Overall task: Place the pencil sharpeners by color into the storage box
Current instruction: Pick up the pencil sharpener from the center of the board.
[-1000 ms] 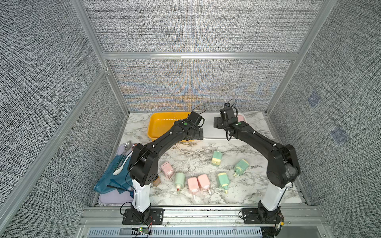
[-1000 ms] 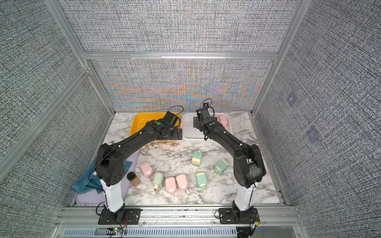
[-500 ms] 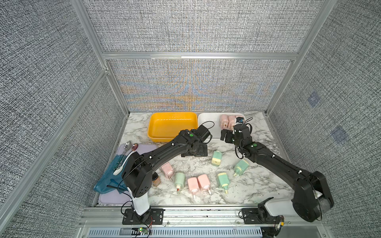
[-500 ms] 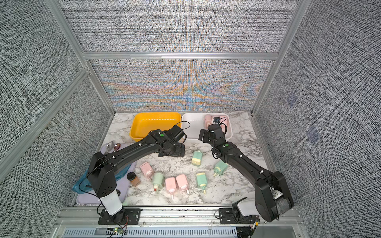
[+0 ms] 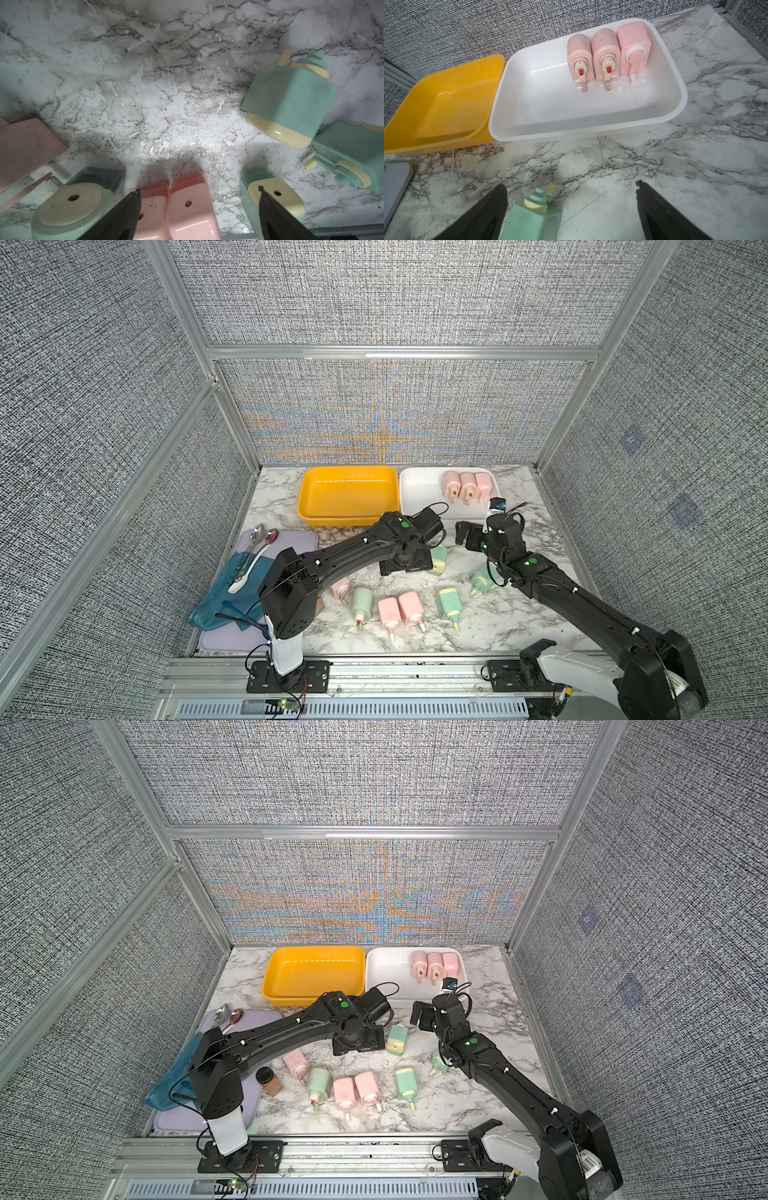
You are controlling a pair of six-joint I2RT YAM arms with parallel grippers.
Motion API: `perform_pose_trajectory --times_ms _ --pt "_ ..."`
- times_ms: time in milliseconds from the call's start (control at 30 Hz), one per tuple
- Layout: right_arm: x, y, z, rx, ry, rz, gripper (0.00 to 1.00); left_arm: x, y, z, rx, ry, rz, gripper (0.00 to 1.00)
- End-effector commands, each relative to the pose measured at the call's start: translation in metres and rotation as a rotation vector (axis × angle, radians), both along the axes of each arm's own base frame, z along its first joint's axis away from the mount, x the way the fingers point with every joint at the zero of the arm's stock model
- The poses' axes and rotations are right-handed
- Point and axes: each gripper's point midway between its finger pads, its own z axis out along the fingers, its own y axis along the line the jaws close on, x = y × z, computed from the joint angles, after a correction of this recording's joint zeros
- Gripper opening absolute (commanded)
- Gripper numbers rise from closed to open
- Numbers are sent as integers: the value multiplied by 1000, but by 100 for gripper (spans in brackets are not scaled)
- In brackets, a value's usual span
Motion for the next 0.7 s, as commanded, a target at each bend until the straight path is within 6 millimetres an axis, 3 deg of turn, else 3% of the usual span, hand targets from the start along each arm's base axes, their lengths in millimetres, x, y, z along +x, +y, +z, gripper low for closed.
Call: perform_pose_trajectory --times_ms 0,233,467,667 --pt "-3 -5 3 -19 -19 -6 99 -11 19 -3 58 9 122 92" --pt "-15 -8 4 17 -37 -5 99 -33 15 -22 66 59 142 89" --pt "-20 -8 4 25 -34 1 99 -33 5 -20 57 28 117 82" --pt "-20 -7 2 33 -31 3 99 -42 -7 -34 56 80 92 77"
